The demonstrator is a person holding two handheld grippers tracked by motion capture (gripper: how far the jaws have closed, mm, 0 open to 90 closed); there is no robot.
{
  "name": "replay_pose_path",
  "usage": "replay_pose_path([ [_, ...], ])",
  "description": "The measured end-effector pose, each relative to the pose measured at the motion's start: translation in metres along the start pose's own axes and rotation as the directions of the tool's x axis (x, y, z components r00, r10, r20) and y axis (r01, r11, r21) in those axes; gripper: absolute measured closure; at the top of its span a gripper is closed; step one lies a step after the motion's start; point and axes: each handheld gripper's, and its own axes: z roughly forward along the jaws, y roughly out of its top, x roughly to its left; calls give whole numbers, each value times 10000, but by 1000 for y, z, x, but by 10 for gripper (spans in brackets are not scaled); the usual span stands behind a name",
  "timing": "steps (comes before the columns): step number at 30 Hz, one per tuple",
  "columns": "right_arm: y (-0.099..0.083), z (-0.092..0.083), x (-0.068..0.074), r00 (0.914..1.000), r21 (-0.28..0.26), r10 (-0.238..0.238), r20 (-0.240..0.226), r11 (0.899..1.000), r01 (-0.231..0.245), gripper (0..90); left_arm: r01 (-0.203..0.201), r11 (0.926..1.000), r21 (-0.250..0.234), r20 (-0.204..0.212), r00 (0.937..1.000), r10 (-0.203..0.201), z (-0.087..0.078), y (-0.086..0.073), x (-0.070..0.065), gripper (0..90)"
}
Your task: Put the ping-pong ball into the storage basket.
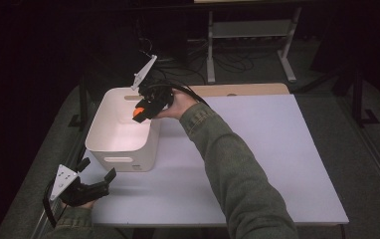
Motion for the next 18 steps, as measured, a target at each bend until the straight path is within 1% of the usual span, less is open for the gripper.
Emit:
replay_pose_path([
  [2, 0, 2, -1, 10000, -19, -53, 3, 10000, 53, 500, 1, 10000, -5, -4, 10000, -1, 0, 0, 0, 1],
  [6, 0, 6, -3, 10000, -79, 8, -27, 10000, -9, 500, -6, 10000, -5, 11, 10000, 6, 0, 0, 0, 1],
  [9, 0, 10, -3, 9999, -84, 58, -140, 9999, -59, 500, -12, 10000, -10, -1, 10000, 12, 0, 0, 0, 1],
  [18, 0, 17, -5, 9996, -292, 92, -278, 9995, -100, 500, -39, 10000, 32, 20, 10000, 39, 1, 0, 0, 1],
])
